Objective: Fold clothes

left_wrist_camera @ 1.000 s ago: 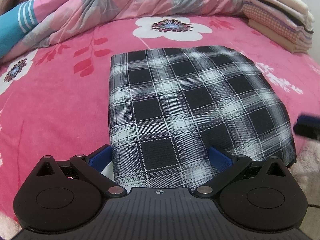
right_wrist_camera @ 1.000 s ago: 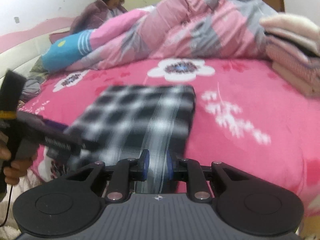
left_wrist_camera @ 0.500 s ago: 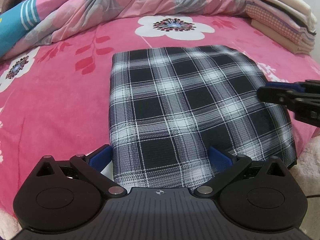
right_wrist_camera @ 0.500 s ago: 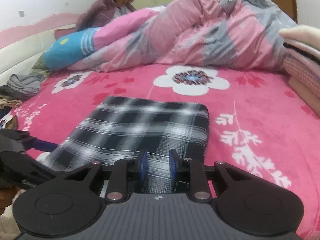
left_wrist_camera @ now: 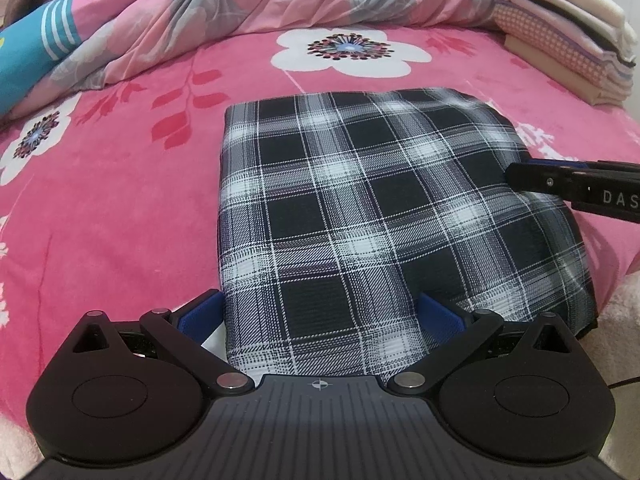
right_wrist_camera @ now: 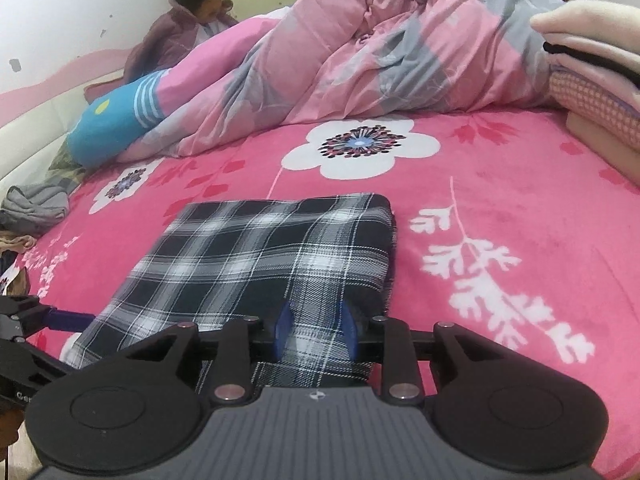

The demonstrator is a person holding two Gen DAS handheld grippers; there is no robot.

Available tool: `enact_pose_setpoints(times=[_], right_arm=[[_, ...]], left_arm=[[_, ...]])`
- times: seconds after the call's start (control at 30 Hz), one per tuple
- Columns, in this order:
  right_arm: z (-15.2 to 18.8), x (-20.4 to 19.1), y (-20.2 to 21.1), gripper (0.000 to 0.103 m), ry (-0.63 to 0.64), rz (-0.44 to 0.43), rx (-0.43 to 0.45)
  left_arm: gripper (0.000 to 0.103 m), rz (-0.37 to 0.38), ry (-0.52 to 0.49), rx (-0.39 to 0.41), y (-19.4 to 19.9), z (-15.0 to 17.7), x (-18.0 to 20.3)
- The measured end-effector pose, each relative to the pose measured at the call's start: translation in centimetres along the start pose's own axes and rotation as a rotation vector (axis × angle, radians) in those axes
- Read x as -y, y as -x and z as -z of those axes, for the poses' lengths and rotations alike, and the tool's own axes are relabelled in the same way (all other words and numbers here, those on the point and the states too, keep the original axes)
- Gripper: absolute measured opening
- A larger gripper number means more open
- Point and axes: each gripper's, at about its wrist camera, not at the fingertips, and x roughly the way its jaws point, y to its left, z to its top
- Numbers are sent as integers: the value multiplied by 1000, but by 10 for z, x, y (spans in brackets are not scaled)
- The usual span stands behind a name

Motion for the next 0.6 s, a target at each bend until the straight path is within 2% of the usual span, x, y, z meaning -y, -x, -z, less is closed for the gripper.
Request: enact_pose_setpoints(times=[0.27,0.4,0.5,0.53,0.57,0.6], right_arm=[[-1,0,-2,33,-10,3,-1],[-5,6,-1,35,-43,-19,-6],[-7,22,5,41,-132,-77,12],[-7,31,8,47,-173,-102,21],[-8,41,9,58,-220,-127,27],[-8,52,10,63,-267,-153,33]], left_arm=[[103,-7,-3,-1,1,-1,3],[103,24,5,38,6,2,-4],[103,80,64,109,16,7,-21],[103,97,99,137,19,8,-30],[103,113,135,164,21,8,-40],[103,132,173,180,21,8,-51]])
